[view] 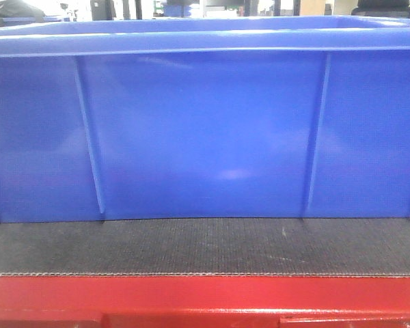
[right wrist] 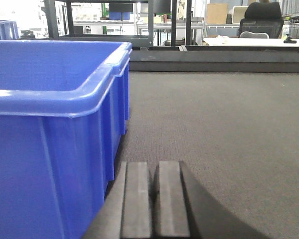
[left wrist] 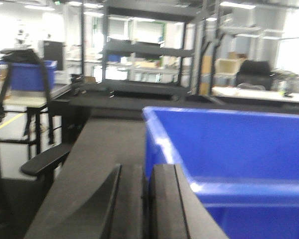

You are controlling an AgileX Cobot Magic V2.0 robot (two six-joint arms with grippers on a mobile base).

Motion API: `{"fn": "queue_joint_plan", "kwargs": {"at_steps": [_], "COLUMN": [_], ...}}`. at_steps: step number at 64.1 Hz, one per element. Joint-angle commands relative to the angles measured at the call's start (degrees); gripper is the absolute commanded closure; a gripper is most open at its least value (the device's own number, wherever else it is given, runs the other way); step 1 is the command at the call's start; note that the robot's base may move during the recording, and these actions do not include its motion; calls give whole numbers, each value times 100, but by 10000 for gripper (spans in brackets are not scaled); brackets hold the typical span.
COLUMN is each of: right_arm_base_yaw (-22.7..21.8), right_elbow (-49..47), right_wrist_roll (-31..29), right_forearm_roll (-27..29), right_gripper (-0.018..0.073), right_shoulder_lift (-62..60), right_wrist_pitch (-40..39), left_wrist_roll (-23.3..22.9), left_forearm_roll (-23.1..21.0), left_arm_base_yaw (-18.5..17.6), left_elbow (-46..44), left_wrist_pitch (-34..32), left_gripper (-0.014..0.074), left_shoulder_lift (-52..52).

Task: Move blue bin to conveyor side
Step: 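Open both grippers and lift them away from the bin rims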

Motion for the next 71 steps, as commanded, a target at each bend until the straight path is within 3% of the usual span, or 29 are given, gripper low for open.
{"fn": "queue_joint_plan", "kwargs": {"at_steps": [1, 6, 17, 23, 26, 71], "right_arm_base_yaw": [-26, -26, -26, -26, -26, -26], "right_elbow": [-2, -2, -2, -2, -2, -2], "right_wrist_roll": [-42, -42, -42, -42, -42, -42], "right_forearm_roll": [-39, -39, -39, -39, -39, -39], "right_gripper": [647, 647, 647, 647, 647, 647], "right_shoulder_lift": [-25, -25, -25, -25, -25, -25], "right_wrist_pitch": [-86, -86, -86, -86, -86, -86], "left_wrist_roll": [268, 611, 625, 625, 625, 625], "left_forearm_roll": [-99, -309, -327, -327, -327, -327], "left_arm_base_yaw": [239, 372, 452, 440, 440, 440], "left_elbow": [219, 418, 780, 897, 897, 897], "left_wrist_pitch": [-137, -162, -273, -740, -508, -500], "left_gripper": [584, 584, 584, 584, 584, 584], "left_shoulder_lift": [-27, -27, -27, -27, -27, -27]}}
